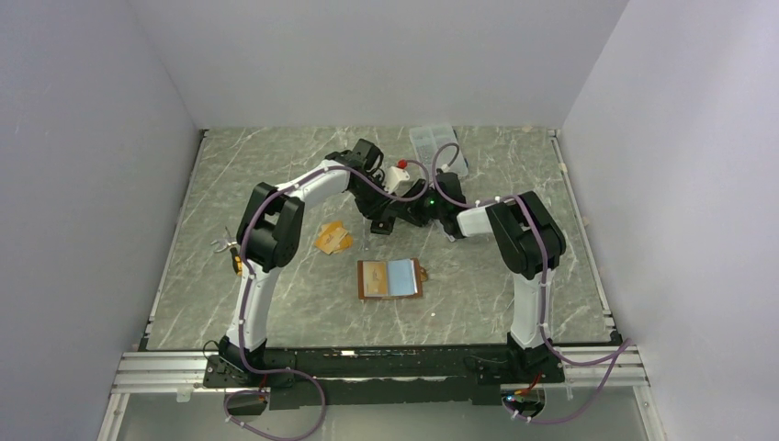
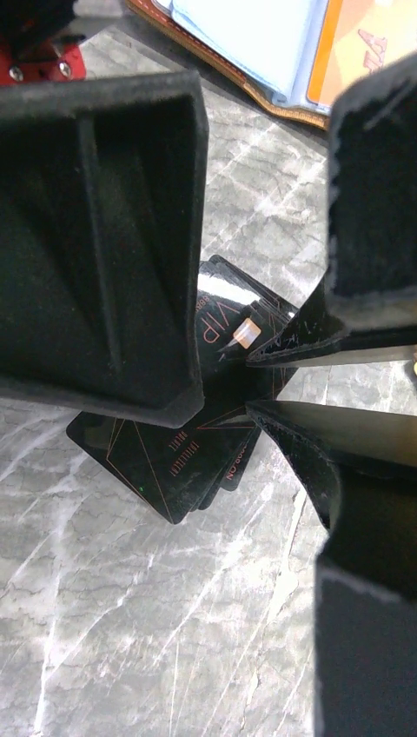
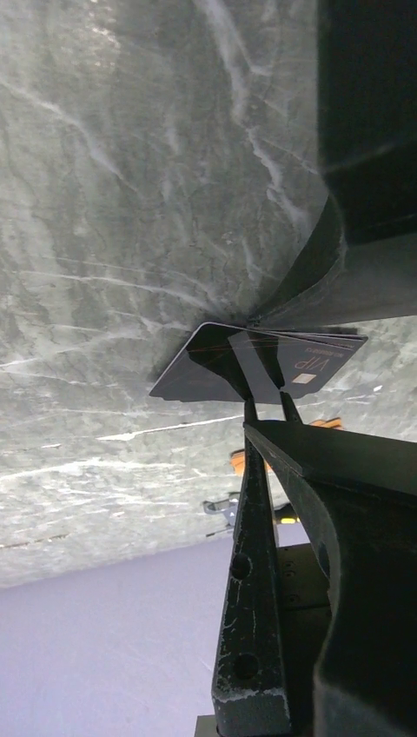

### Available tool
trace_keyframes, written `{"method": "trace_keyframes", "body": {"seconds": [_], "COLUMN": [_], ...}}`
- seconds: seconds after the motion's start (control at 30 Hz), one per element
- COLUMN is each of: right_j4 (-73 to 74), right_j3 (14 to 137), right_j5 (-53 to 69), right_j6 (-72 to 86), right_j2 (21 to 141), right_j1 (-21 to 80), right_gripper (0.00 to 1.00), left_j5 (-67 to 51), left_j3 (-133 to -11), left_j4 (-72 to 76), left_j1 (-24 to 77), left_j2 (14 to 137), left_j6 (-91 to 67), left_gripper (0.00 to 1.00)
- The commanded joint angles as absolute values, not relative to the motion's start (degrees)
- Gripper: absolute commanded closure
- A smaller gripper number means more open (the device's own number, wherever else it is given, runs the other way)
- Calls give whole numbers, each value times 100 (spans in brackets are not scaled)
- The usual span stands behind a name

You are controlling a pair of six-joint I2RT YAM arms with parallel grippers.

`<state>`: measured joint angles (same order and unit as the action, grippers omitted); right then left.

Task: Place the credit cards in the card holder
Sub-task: Pick up the credit card from the center of the board.

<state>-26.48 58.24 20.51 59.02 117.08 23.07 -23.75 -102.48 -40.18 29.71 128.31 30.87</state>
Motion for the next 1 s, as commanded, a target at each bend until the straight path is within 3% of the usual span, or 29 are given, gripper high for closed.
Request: {"method": "trace_keyframes", "body": {"seconds": [0.0,0.37,0.63,0.83,0.97], "right_j4": [-2563,-4563,-4725,-4715,-4453], "right_j3": [5460,4807,4834,4963,5217], "right_j5": [2133,2612,2623,2562,2532], "right_j6": [6044,6961,6955,6934,6842], "right_j2": [11827,11903,11717,11726,11828], "right_j1": [2325,2320,2321,2320,2335], "right_gripper": [54,58,66,82,83], "left_j5": [-2258,-2358,-2548,-2784,-3036], "left_j3": [-10377,-10406,-10389,-10310,-10251], "left_j4": [-4096,-4223,-4303,-4395,-4546], "left_j1": [3062,3161,3170,3172,3181], "left_j2": [12940,13021,13017,12953,12896], "left_j6": [3265,3425,3502,3605,3743], "left_gripper": [73,74,74,75,75]}}
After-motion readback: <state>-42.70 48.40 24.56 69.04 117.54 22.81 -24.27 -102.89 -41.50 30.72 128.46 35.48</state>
